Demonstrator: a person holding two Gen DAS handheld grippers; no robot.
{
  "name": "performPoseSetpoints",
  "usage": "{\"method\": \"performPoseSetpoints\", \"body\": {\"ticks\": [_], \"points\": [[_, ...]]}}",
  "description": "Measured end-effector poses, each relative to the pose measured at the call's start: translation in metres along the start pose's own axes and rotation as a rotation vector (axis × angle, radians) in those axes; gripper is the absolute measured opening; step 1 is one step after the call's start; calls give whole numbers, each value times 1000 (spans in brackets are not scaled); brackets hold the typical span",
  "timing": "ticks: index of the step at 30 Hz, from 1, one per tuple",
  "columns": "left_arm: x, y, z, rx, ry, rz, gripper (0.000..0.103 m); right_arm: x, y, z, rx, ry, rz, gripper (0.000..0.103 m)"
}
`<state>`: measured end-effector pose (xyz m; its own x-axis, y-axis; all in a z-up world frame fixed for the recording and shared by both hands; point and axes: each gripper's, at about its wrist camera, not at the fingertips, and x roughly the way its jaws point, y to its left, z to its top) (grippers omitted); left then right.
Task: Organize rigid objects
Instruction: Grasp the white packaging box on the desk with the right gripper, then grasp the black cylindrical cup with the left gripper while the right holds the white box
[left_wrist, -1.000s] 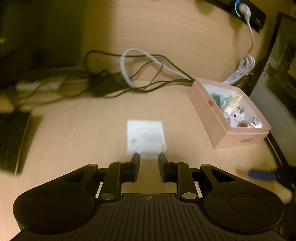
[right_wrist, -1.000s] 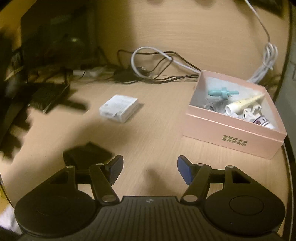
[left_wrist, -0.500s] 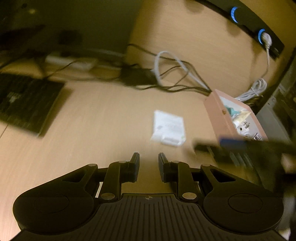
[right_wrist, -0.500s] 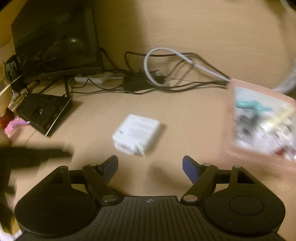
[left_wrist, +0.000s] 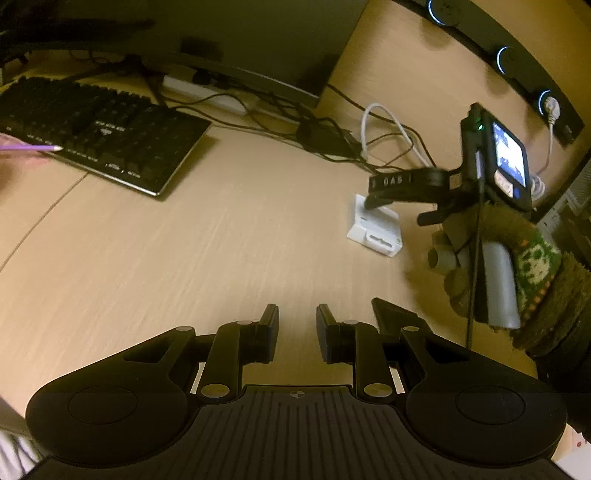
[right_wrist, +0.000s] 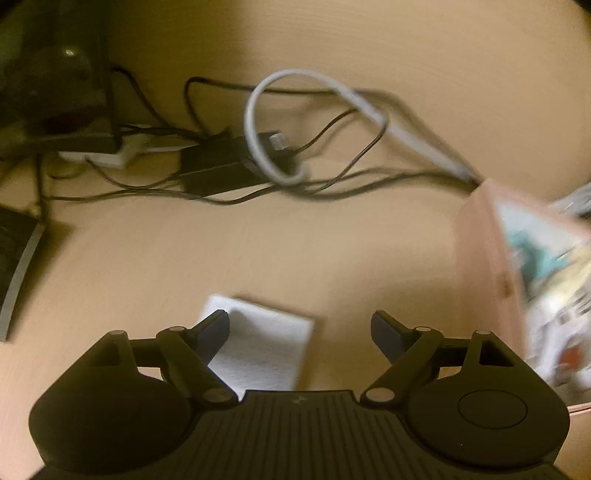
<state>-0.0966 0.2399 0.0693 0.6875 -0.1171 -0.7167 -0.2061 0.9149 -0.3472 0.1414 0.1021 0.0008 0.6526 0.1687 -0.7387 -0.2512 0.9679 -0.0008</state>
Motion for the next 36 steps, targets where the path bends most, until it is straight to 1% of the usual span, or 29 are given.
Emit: {"method": "performPoseSetpoints", "body": {"ticks": [2,3,5,7,8,9,11,12,13,14,15,17,19,22,25,27,30,33,36], "points": [[5,-3,2,0,9,-4,24,1,4,1,9,-2,17,84],[5,-5,0,3,12,-9,24,5,8,1,3,8,5,85],[6,-9,-1,11,17,-19,24,10,10,2,15,6,-25,93],[7,-11,-3,14,23,-20,24,12,9,4,30,7,-26,93],[8,-11,-4,13,25,-19,24,14,7,5,47,18,-12,93],[9,-11,-4,12,28,-19,24,17,5,6,69,45,27,93],[10,-13,-5,17,34,-18,24,28,1,7,111,120,97,95],[10,-14,-5,21,35,-19,24,28,0,5,119,123,99,94],[10,-15,-5,26,35,-21,24,26,2,4,111,106,85,91],[10,-17,-5,31,35,-23,24,26,3,4,100,96,75,82],[10,-18,-5,35,35,-25,24,24,3,2,88,89,83,76],[10,-20,-5,45,33,-27,24,16,1,-2,53,81,98,73],[12,-22,-5,49,36,-30,24,7,-3,-9,22,72,120,73],[17,-28,-6,62,44,-45,24,-16,-15,-24,-21,42,147,72],[20,-36,-7,96,45,-69,24,-52,-29,-47,-83,-26,148,72],[23,-42,-7,121,48,-85,24,-75,-43,-66,-117,-66,129,72],[28,-53,-7,165,53,-102,24,-99,-66,-96,-129,-90,100,72],[33,-66,-9,212,51,-110,24,-112,-87,-123,-121,-108,54,72],[39,-73,-11,227,61,-116,24,-120,-108,-142,-95,-121,-3,71]]}}
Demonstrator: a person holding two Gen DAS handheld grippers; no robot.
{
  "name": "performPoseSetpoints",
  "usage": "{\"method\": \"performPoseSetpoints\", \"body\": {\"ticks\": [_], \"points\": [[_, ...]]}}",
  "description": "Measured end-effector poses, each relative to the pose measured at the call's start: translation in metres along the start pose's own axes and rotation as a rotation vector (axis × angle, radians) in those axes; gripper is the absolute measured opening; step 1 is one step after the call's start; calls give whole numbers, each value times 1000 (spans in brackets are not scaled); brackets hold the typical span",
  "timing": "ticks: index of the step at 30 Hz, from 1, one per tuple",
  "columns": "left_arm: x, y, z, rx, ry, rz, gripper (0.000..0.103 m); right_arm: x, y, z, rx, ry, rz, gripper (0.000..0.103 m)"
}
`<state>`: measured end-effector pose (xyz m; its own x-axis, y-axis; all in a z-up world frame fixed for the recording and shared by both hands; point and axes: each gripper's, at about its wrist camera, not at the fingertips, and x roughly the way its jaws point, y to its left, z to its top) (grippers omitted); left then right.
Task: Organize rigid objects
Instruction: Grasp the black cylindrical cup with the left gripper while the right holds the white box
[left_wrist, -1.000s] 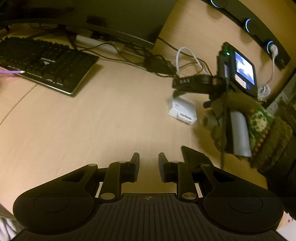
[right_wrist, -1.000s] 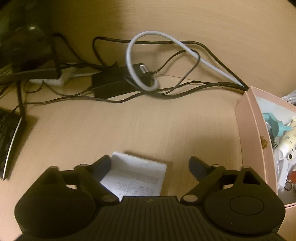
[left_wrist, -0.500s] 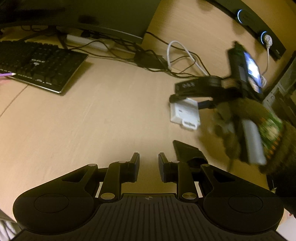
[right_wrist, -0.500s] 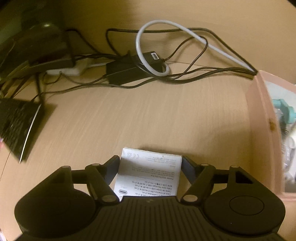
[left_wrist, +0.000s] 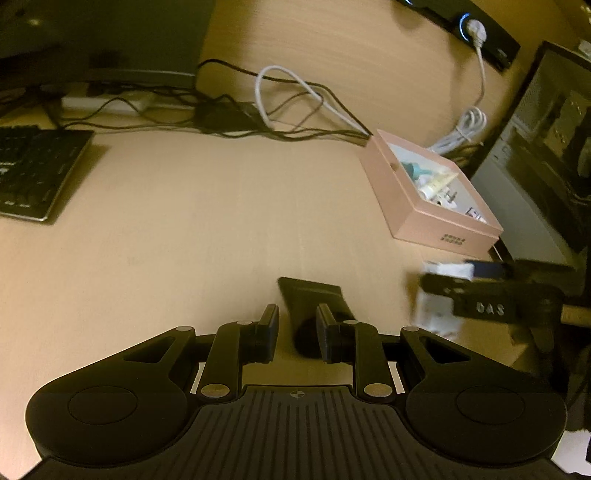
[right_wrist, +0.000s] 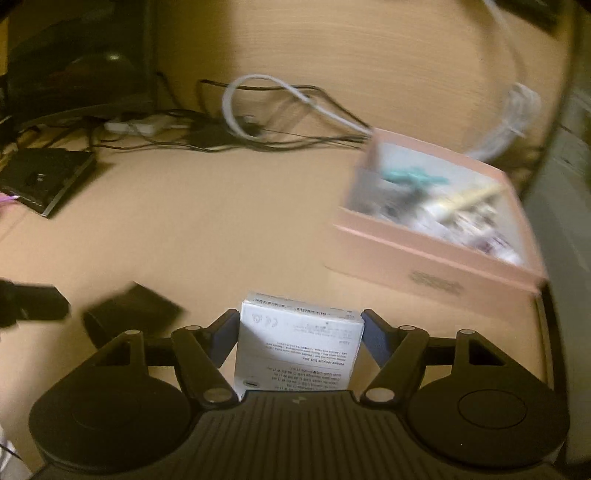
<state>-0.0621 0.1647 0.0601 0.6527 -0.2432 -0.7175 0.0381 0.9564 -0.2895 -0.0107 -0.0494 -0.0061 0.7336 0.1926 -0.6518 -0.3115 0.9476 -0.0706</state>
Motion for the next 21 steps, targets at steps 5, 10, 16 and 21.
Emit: {"method": "performPoseSetpoints", "body": {"ticks": [5,10,16,21], "points": [[9,-10,3,20,17,-18,24,-2,-32,-23,82,23,-79,70],[11,-18,9,38,-13,-7,25,2,-53,-44,189,47,-105,74],[1,2,20,-72,-71,69,24,5,-53,-70,210,-26,-128,87],[8,-4,23,-57,-24,35,24,6,-53,-81,226,-90,-146,93]]}}
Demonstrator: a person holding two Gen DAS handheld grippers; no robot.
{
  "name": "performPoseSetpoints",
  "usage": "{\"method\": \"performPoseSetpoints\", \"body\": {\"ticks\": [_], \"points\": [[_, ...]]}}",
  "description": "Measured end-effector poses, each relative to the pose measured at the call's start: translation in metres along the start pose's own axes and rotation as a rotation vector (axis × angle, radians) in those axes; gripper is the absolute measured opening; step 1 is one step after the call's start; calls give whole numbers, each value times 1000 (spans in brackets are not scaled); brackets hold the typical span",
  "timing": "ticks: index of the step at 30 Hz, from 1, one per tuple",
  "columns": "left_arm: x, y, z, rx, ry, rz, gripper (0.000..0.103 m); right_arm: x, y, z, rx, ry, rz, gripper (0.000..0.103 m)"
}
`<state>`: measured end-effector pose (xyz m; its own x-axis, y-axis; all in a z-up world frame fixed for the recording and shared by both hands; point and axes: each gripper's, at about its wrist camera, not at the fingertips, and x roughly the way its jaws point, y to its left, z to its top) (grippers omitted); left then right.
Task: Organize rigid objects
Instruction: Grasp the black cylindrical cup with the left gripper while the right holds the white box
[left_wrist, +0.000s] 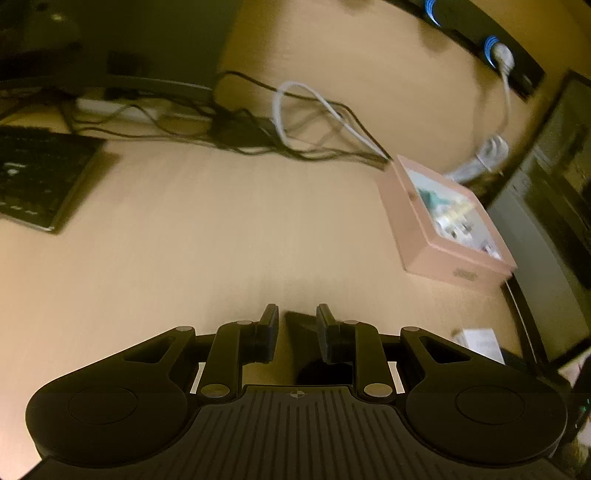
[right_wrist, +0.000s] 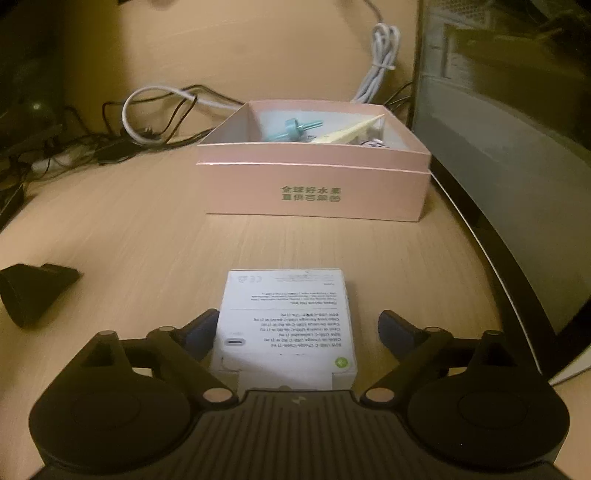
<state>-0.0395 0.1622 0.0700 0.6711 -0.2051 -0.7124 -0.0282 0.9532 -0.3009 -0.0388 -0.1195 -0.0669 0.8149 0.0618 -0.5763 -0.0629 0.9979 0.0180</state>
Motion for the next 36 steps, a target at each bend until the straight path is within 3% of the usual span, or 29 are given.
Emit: {"method": "performPoseSetpoints", "body": {"ticks": [5,9,14,16,21,23,33,34,36], "points": [[14,-21,-8,91,44,2,26,-3,1,0,1,1,-2,94],[22,-28,-14,133,51,-4,39,-3,1,1,3,0,-4,94],[37,-37,-34,298,28,39,56,-3,1,0,6,0,-6,95],[44,-32,-38,272,64,22,53,-2,0,0,6,0,-6,96],[46,-30,-37,262,52,-7,53,-2,-1,0,5,0,-4,96],[48,-32,-36,269,51,-12,53,0,-2,0,3,7,7,102],[65,-47,-26,320,46,-44,54,4,-2,7,-33,57,35,103],[67,-49,-26,328,44,-47,53,4,-2,8,-37,62,45,99],[69,-52,-25,348,41,-60,53,1,-2,11,-52,54,59,81]]}}
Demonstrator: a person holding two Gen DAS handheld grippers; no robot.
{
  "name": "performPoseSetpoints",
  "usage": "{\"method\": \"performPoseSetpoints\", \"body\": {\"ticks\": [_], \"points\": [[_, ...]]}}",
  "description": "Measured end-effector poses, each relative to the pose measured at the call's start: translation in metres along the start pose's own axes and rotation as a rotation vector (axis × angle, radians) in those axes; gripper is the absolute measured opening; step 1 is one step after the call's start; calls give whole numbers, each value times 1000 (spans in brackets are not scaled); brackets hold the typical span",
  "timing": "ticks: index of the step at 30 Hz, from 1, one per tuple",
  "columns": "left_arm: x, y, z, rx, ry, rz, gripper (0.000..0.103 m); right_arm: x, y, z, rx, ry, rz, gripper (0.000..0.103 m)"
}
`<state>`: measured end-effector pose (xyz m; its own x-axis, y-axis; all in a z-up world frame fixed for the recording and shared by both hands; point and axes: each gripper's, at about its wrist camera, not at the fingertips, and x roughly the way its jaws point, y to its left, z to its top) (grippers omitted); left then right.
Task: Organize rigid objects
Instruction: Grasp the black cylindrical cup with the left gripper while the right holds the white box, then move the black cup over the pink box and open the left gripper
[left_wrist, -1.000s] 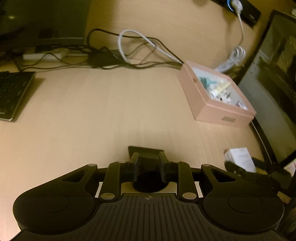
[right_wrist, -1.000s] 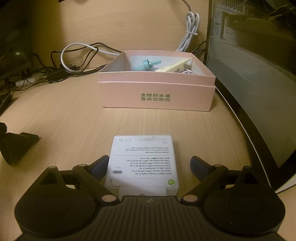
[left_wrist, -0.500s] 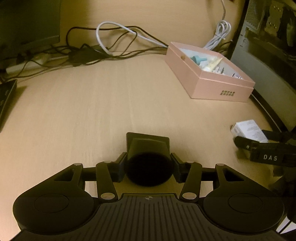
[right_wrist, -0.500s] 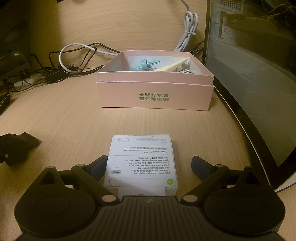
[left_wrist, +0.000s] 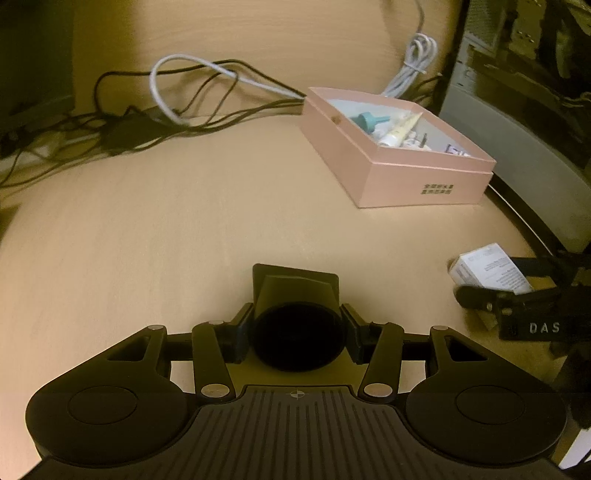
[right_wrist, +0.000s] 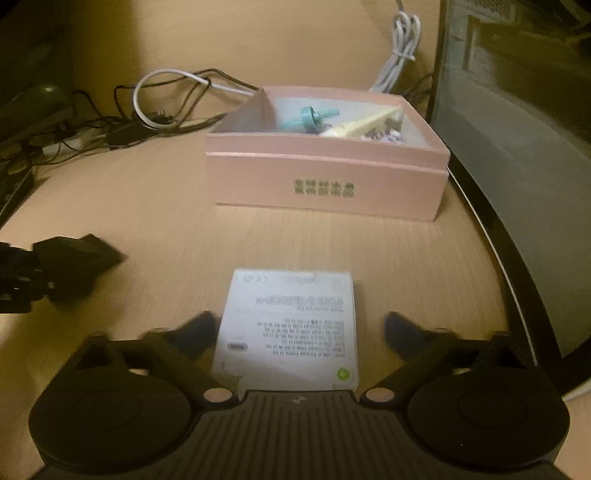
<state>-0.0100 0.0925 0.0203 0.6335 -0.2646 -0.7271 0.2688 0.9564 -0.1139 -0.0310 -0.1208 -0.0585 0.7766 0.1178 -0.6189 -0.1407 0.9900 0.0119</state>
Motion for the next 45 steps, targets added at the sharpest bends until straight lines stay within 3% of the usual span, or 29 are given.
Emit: {"method": "performPoseSetpoints", "body": {"ticks": [1,10,19,24,29,31,32,34,37,42,45], "points": [[0,-2,0,18,-6,-11,53,-2,1,1,-17,0,13,70],[-12,-18,-1,102,-47,-83,53,-32,2,9,-54,-25,43,69],[-33,-41,3,166,-70,-196,53,-67,-4,1,-91,-24,1,69],[-37,-53,56,157,-156,-268,53,-97,-11,2,-75,-79,-26,69],[-23,-75,134,177,-285,-279,53,-123,-21,11,-26,-160,-79,69],[-4,-81,161,150,-306,-305,54,-128,-24,12,-5,-178,-100,69],[13,-84,172,127,-276,-316,54,-129,-24,12,5,-183,-113,69],[53,-91,183,98,-190,-279,53,-129,-24,10,22,-184,-129,69],[84,-96,178,93,-192,-208,50,-128,-21,6,26,-172,-152,69],[70,-70,161,-49,-264,-217,50,-125,-21,-9,31,-118,-172,69],[59,-45,149,-140,-250,-211,50,-121,-27,-14,47,-86,-179,69]]}}
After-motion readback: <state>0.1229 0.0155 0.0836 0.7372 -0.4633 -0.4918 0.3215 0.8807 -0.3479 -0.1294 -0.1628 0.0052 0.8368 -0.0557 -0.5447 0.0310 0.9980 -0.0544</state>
